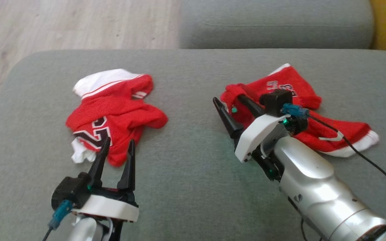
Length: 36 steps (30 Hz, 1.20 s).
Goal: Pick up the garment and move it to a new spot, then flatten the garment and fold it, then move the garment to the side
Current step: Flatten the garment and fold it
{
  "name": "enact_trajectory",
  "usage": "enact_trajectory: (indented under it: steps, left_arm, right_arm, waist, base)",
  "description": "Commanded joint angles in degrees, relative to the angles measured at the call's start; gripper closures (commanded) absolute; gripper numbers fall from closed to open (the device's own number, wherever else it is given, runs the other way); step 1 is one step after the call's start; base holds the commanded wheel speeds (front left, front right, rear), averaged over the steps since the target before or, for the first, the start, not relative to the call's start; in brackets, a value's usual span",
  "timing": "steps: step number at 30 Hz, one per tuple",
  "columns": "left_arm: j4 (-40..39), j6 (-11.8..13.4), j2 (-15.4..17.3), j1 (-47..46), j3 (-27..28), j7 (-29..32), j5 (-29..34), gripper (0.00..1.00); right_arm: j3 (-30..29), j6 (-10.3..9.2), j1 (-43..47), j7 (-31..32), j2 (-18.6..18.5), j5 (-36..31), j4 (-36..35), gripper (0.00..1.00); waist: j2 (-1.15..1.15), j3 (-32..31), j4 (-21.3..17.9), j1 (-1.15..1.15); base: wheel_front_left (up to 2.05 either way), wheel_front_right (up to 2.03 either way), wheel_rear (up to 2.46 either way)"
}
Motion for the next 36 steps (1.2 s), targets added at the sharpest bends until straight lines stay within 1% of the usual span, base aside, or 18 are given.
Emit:
enact_trajectory:
  steps: [1, 5, 8, 11, 14, 17, 18, 19, 22, 25, 27, 30, 36]
  left_arm:
    - [-2.14, 0.34, 0.68, -1.73, 2.64, -0.57, -0.27, 0.00]
    - [-2.47, 0.53, 0.65, -1.41, 3.26, -0.59, -0.29, 0.00]
    - [-2.98, 0.73, 0.51, -1.24, 3.62, -0.60, -0.24, 0.00]
    - [-3.37, 0.77, 0.34, -1.24, 3.80, -0.61, -0.15, 0.00]
    - [-3.88, 0.79, -0.06, -1.44, 3.82, -0.61, -0.08, 0.00]
    - [-4.20, 0.73, -0.32, -1.64, 3.97, -0.61, -0.02, 0.00]
    - [-4.20, 0.73, -0.32, -1.64, 3.97, -0.61, -0.02, 0.00]
    - [-4.26, 0.68, -0.40, -1.71, 4.01, -0.61, 0.04, 0.00]
    - [-4.45, 0.55, -0.74, -1.81, 4.13, -0.62, 0.24, 0.00]
    - [-4.57, 0.29, -1.12, -1.83, 4.11, -0.62, 0.40, 0.00]
    - [-4.52, 0.10, -1.28, -1.92, 4.13, -0.62, 0.54, 0.00]
    - [-4.31, -0.23, -1.48, -2.27, 4.15, -0.62, 0.61, 0.00]
    - [-3.49, -0.90, -1.74, -3.66, 2.99, -0.62, 0.87, 0.00]
  right_arm:
    - [-0.28, -0.04, -2.12, 1.01, 0.98, -0.05, -0.58, 0.00]
    - [-2.75, -0.04, -2.76, 2.66, 0.98, -2.14, 2.81, 0.00]
    - [-5.26, -0.04, -3.07, 2.17, 0.62, -4.67, 5.16, 0.00]
    - [-7.78, -0.04, -3.26, 0.07, -0.54, -7.76, 6.57, 0.00]
    - [-11.78, -0.04, -2.96, -3.24, -2.05, -11.50, 6.90, 0.00]
    - [-18.06, -0.04, -0.68, -4.95, -2.94, -14.77, 4.57, 0.00]
    - [-18.06, -0.04, -0.68, -4.95, -2.94, -14.77, 4.57, 0.00]
    - [-20.86, -0.04, 0.65, -5.09, -3.13, -15.92, 2.60, 0.00]
    - [-30.11, -0.04, 8.11, -5.16, -2.29, -19.55, -7.81, 0.00]
    - [-36.01, -0.04, 17.19, -5.17, -0.45, -23.13, -17.30, 0.00]
    - [-37.91, -0.04, 21.83, -5.18, 0.38, -24.77, -21.82, 0.00]
    - [-39.00, -0.04, 25.64, -5.18, 0.86, -26.09, -25.79, 0.00]
    - [-38.50, -0.04, 26.33, -5.19, 0.96, -25.35, -29.03, 0.00]
  waist:
    - [0.00, -0.85, -2.17, 0.00]
    - [0.00, -1.85, -4.46, 0.00]
    - [0.00, -2.17, -5.73, 0.00]
    - [0.00, -2.35, -6.62, 0.00]
    - [0.00, -2.26, -7.19, 0.00]
    - [0.00, -1.98, -7.80, 0.00]
    - [0.00, -1.98, -7.80, 0.00]
    - [0.00, -1.87, -7.99, 0.00]
    - [0.00, -1.41, -8.46, 0.00]
    - [0.00, -0.77, -8.77, 0.00]
    - [0.00, -0.30, -8.90, 0.00]
    - [0.00, 0.26, -8.96, 0.00]
    - [0.00, 1.63, -9.21, 0.00]
  base:
    - [0.00, 0.00, 0.00]
    - [0.00, 0.00, 0.00]
    - [0.00, 0.00, 0.00]
    - [0.00, 0.00, 0.00]
    - [0.00, 0.00, 0.00]
    - [0.00, 0.00, 0.00]
    - [0.00, 0.00, 0.00]
    - [0.00, 0.00, 0.00]
    - [0.00, 0.00, 0.00]
    - [0.00, 0.00, 0.00]
    - [0.00, 0.00, 0.00]
    - [0.00, 0.00, 0.00]
    - [0.00, 0.00, 0.00]
